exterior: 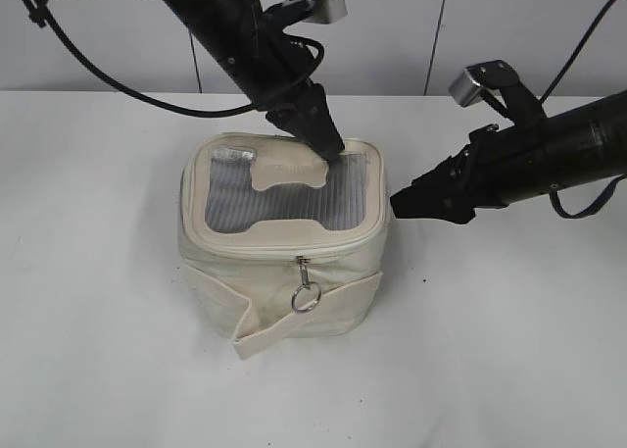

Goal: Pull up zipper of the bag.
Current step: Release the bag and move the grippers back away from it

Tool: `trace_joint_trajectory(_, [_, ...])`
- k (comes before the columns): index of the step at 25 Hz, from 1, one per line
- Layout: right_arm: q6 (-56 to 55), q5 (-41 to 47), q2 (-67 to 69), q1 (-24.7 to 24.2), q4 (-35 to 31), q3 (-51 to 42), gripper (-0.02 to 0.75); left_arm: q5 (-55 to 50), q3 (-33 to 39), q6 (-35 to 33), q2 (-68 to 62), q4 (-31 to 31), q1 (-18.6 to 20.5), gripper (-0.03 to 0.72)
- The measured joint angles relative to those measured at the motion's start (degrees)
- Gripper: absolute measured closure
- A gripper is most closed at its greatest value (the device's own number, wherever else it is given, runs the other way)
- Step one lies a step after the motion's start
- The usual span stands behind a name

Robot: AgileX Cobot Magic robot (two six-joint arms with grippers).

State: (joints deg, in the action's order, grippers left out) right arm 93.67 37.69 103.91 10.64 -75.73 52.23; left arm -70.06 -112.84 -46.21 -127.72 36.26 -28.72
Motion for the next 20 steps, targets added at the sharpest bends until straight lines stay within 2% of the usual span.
trace_joint_trajectory(4, [5.7,-0.1,1.1,0.0,-3.8,0.0,0.307,0.0,0.0,0.0,0.0,0.0,0.0,0.644])
trace_joint_trajectory(13, [11.7,-0.9,4.9,1.6,-7.3,0.0,0.307,0.0,0.0,0.0,0.0,0.0,0.0,0.645])
trace_joint_trajectory(20, [18.8,-7.9,5.2,4.2,-13.6,-0.1,0.307,0.0,0.0,0.0,0.0,0.0,0.0,0.645])
